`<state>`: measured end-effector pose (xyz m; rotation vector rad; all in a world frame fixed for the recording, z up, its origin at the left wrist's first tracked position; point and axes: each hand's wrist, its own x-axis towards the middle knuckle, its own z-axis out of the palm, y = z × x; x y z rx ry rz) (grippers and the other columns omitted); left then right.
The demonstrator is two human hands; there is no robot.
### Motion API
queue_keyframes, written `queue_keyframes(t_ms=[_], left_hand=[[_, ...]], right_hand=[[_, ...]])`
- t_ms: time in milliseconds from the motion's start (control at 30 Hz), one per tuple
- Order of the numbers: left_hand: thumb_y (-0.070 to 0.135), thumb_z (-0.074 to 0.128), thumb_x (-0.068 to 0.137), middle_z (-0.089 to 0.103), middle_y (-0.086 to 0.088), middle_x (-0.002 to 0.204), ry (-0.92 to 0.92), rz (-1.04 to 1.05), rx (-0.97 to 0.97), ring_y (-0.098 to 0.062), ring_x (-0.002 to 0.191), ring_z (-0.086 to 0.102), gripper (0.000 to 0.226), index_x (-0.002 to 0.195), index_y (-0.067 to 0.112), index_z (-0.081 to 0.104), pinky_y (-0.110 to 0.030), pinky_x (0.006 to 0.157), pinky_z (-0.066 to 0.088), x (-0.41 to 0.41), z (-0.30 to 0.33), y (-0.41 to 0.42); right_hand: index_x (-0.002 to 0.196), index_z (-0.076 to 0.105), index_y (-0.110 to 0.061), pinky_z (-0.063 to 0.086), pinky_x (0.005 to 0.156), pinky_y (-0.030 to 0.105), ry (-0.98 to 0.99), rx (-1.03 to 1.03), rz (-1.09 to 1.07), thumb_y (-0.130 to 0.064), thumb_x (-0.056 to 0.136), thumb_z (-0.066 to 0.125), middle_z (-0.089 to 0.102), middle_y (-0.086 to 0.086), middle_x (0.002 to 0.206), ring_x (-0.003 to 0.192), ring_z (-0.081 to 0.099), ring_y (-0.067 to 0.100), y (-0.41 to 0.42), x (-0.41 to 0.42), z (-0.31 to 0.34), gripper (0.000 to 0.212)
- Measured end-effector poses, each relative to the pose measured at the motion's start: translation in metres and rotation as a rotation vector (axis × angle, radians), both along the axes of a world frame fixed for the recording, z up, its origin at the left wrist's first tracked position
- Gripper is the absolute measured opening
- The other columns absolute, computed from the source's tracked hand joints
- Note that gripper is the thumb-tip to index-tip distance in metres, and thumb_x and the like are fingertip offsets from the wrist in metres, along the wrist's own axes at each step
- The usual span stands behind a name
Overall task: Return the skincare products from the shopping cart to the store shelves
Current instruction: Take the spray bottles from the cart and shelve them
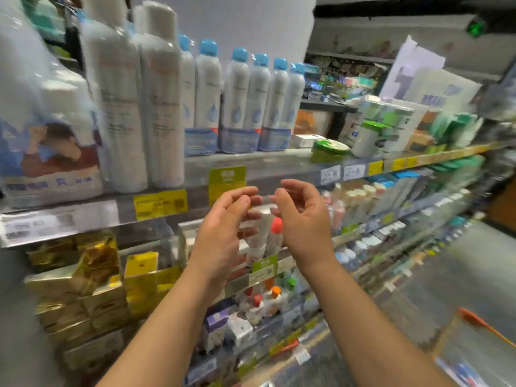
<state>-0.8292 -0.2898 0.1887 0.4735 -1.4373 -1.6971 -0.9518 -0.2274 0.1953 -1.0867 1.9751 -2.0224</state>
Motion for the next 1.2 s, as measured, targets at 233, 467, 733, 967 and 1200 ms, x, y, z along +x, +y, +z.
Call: queue_keyframes(t_ms=[233,467,733,967,1200], left_hand=[[0.022,0.047,0.106,0.072,-0.010,0.117,-0.045,-0.249,0.023,-0.020,0.096,0.067,0.025,0.120,0.014,0.066,-0.034,0.082,0.053,-0.055,-0.027,0.077],[0.035,0.058,0.096,0.072,0.004,0.102,-0.152,-0.468,0.044,-0.014,0.089,0.064,0.018,0.106,0.024,0.069,-0.032,0.075,0.050,-0.104,-0.062,0.176],[0.049,0.060,0.090,0.072,0.004,0.098,-0.375,-0.631,0.002,-0.014,0.086,0.061,0.025,0.099,0.028,0.070,-0.031,0.075,0.047,-0.121,-0.121,0.291],[0.044,0.046,0.106,0.069,-0.005,0.103,-0.721,-0.689,-0.528,-0.020,0.096,0.061,0.035,0.107,0.017,0.069,-0.032,0.075,0.040,-0.113,-0.188,0.351],[0.065,0.027,0.100,0.052,0.003,0.151,-0.966,-0.676,-1.300,-0.021,0.147,0.034,0.063,0.146,0.029,0.051,-0.047,0.121,0.020,-0.110,-0.249,0.369]], right_hand=[[0.101,0.068,-0.039,0.060,0.088,0.052,-0.155,0.075,-0.159,-0.043,0.094,0.069,0.073,-0.005,0.102,0.097,0.072,0.018,0.114,-0.027,-0.048,0.008],[0.104,0.066,-0.034,0.061,0.080,0.043,-0.291,0.139,-0.407,-0.033,0.099,0.067,0.071,0.006,0.104,0.097,0.071,0.028,0.251,-0.032,-0.096,0.005],[0.104,0.068,-0.032,0.058,0.090,0.054,-0.471,0.205,-0.715,-0.051,0.089,0.068,0.074,-0.002,0.101,0.096,0.072,0.021,0.405,-0.009,-0.164,0.024],[0.112,0.064,-0.030,0.049,0.084,0.029,-0.468,0.408,-0.873,-0.037,0.100,0.063,0.067,-0.016,0.105,0.104,0.065,0.010,0.493,0.021,-0.203,0.014],[0.145,0.051,-0.034,0.011,0.120,0.070,-0.165,1.342,-0.869,-0.065,0.095,0.038,0.052,-0.001,0.150,0.152,0.029,0.029,0.563,0.031,-0.260,0.061]])
